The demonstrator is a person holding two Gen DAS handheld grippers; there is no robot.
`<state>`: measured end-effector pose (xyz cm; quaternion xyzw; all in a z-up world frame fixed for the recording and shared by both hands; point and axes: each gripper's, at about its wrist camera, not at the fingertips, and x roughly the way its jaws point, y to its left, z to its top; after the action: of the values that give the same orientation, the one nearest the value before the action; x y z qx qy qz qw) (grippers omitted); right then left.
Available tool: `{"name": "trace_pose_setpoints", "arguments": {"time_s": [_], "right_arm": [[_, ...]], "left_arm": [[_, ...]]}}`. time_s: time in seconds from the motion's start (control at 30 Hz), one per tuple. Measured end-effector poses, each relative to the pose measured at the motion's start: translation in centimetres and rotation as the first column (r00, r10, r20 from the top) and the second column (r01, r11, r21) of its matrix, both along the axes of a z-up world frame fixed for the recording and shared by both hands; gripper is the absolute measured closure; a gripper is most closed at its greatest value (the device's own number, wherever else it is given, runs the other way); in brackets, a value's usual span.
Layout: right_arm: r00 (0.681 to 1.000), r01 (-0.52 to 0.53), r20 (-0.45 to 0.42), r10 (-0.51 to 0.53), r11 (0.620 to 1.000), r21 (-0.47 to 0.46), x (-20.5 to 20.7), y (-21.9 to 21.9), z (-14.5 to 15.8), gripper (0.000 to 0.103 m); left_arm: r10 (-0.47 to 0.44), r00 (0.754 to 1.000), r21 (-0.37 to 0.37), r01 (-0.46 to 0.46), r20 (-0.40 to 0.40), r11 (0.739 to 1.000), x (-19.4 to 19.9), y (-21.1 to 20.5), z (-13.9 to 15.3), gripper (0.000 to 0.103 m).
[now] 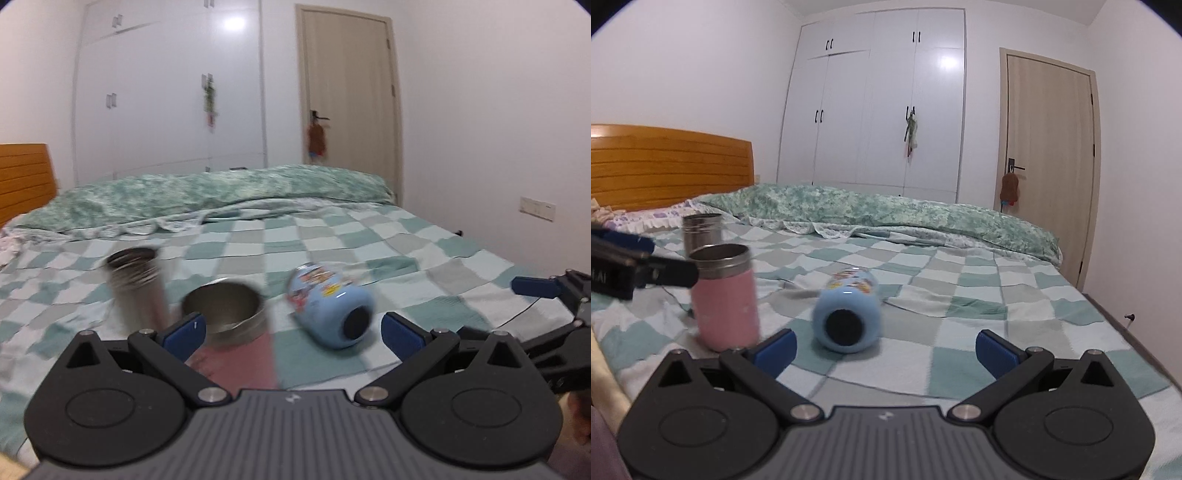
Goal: Flip cup upright
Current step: 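Move the left tool to the lying blue cup and close around its body, then lift the blue cup with the left tool and carry it toward the right tool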
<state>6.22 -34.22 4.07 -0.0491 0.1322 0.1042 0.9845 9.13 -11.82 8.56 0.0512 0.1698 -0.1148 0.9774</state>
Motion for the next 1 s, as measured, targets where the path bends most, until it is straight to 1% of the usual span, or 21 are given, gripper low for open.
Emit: {"name": "trace_pose_setpoints", "arguments": {"time_s": [0.1, 0.17, 0.3, 0.4, 0.5, 0.57, 0.63, 0.7, 0.8, 0.83, 0.87, 0.9, 0.93, 1.0], "right_arm": [[1.000, -0.002, -0.014, 0.002, 1.000, -0.003, 1.4, -2.4, 0.8, 0.000], [0.999, 0.002, -0.032, -0.002, 1.000, 0.004, 2.8, -4.0, 1.2, 0.000], [0.998, -0.004, -0.068, 0.005, 1.000, 0.025, 6.1, -7.6, 2.2, 0.000], [0.994, -0.019, -0.107, 0.021, 1.000, 0.013, 8.9, -9.4, 2.7, 0.000], [0.990, -0.032, -0.138, 0.031, 0.999, -0.011, 11.7, -10.7, 2.9, 0.000], [0.984, -0.053, -0.171, 0.053, 0.999, 0.000, 13.6, -11.4, 2.8, 0.000], [0.974, -0.083, -0.210, 0.086, 0.996, 0.023, 15.6, -11.9, 2.3, 0.000], [0.965, -0.107, -0.237, 0.111, 0.994, 0.030, 17.5, -12.1, 1.7, 0.000], [0.958, -0.106, -0.265, 0.111, 0.994, 0.033, 19.8, -12.0, 0.6, 0.000], [0.956, -0.106, -0.271, 0.114, 0.993, 0.042, 20.4, -12.0, 0.3, 0.000], [0.955, -0.105, -0.274, 0.115, 0.993, 0.050, 20.9, -11.9, 0.1, 0.000], [0.954, -0.103, -0.279, 0.115, 0.993, 0.055, 21.5, -11.9, -0.3, 0.000], [0.952, -0.100, -0.284, 0.112, 0.993, 0.057, 21.9, -11.8, -0.5, 0.000], [0.951, -0.095, -0.291, 0.108, 0.994, 0.058, 22.3, -11.7, -0.9, 0.000]], "left_arm": [[-0.008, 1.000, 0.043, 0.008, -0.016, 0.999, 2.1, -3.4, 1.0, 0.000], [-0.005, 0.999, 0.070, 0.008, -0.043, 0.998, 4.2, -5.7, 1.4, 0.000], [0.031, 0.994, 0.079, -0.023, -0.104, 0.997, 7.9, -8.4, 1.2, 0.000], [0.081, 0.979, 0.080, -0.067, -0.185, 0.995, 11.1, -9.8, 0.4, 0.000], [0.136, 0.950, 0.074, -0.120, -0.281, 0.990, 14.5, -10.5, -0.6, 0.000], [0.183, 0.923, 0.052, -0.175, -0.340, 0.983, 16.9, -10.5, -1.5, 0.000], [0.215, 0.897, 0.034, -0.219, -0.387, 0.975, 18.3, -10.3, -2.2, 0.000], [0.260, 0.867, 0.061, -0.259, -0.426, 0.964, 19.9, -10.3, -3.2, 0.000], [0.314, 0.829, 0.099, -0.303, -0.462, 0.948, 21.8, -10.1, -4.6, 0.000], [0.331, 0.812, 0.118, -0.314, -0.480, 0.942, 22.4, -10.2, -5.0, 0.003], [0.326, 0.792, 0.121, -0.309, -0.515, 0.943, 23.0, -10.1, -5.6, 0.007], [0.297, 0.771, 0.089, -0.301, -0.563, 0.950, 23.6, -9.8, -6.1, 0.016], [0.294, 0.754, 0.063, -0.320, -0.587, 0.945, 23.8, -9.3, -6.3, 0.017], [0.286, 0.760, 0.050, -0.318, -0.583, 0.947, 23.7, -9.2, -6.0, 0.017]]}}
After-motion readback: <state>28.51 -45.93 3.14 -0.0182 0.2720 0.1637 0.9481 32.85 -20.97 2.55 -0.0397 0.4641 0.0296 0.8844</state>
